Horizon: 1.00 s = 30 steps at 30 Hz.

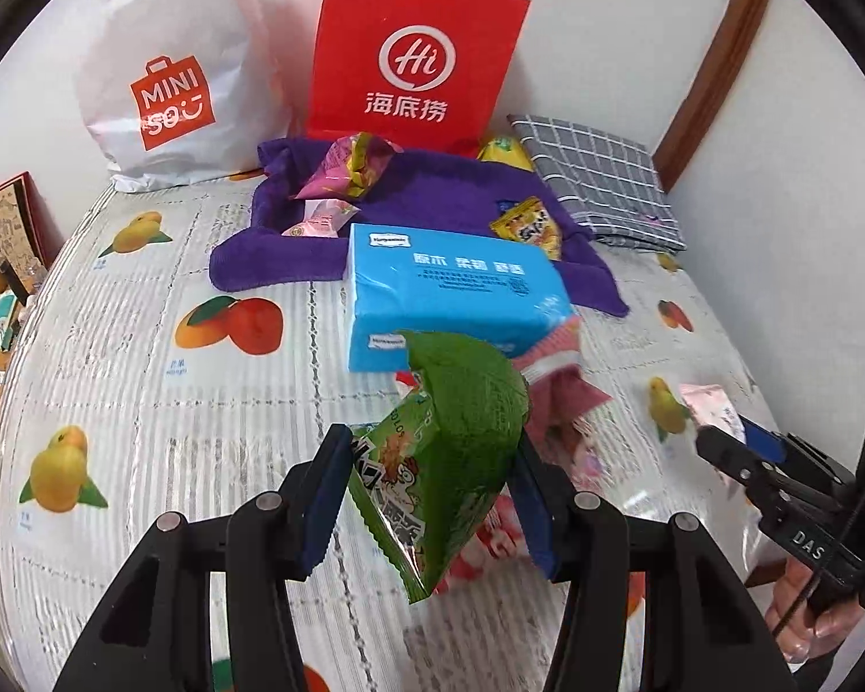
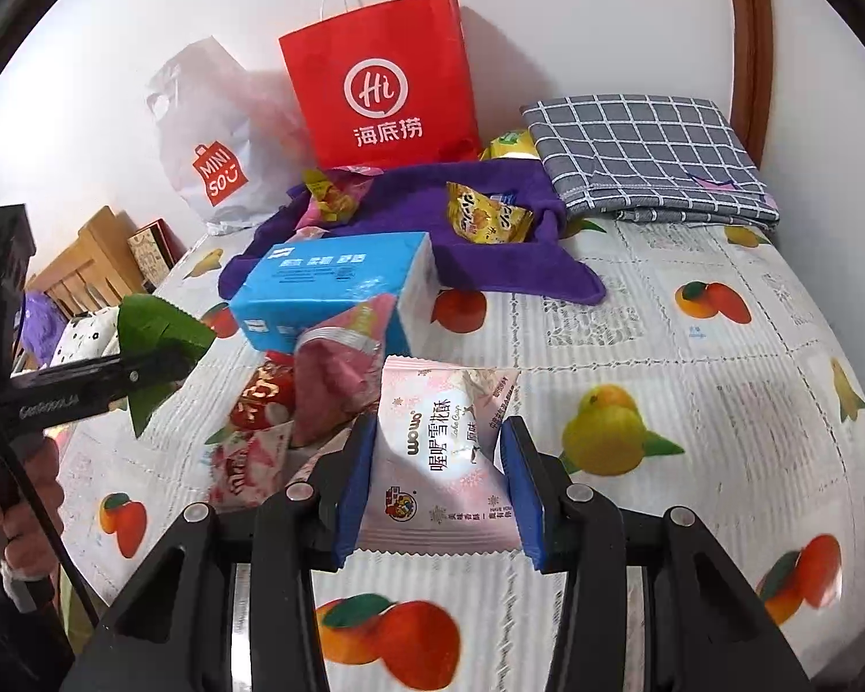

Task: Organize snacks
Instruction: 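Carry the pink packet and green bag up and over the purple towel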

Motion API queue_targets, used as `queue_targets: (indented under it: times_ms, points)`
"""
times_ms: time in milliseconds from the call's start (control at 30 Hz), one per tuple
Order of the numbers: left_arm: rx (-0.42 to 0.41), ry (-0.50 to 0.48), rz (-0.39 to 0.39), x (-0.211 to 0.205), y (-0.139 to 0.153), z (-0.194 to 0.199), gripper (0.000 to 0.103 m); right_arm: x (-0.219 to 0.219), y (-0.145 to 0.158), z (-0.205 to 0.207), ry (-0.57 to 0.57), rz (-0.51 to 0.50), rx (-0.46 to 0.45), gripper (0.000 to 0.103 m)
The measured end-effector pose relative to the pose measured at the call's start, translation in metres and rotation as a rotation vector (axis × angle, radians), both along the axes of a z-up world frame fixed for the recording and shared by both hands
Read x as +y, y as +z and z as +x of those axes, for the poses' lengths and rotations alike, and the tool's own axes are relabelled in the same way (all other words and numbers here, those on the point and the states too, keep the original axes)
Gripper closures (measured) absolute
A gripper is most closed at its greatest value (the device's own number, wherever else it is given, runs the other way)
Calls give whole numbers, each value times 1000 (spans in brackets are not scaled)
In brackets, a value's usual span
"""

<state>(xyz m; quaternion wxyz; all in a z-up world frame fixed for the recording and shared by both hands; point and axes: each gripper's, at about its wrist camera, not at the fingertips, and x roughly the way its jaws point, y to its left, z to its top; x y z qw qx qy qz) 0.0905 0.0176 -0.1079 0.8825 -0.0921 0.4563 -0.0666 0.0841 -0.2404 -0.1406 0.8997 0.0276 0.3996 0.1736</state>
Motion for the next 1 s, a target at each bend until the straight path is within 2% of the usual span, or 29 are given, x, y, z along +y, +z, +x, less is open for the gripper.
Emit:
queue_targets:
  times_ms: [433, 667, 1000]
  points:
    - [-64, -78, 1, -5, 30, -15, 52, 11, 30, -24, -59, -11, -23, 59]
    - [-83, -90, 2, -5, 40, -9, 52, 13, 46, -17, -81, -10, -25, 59]
    - [-106, -68, 3, 4, 51, 2, 52, 19, 67, -1, -87, 14, -73, 59]
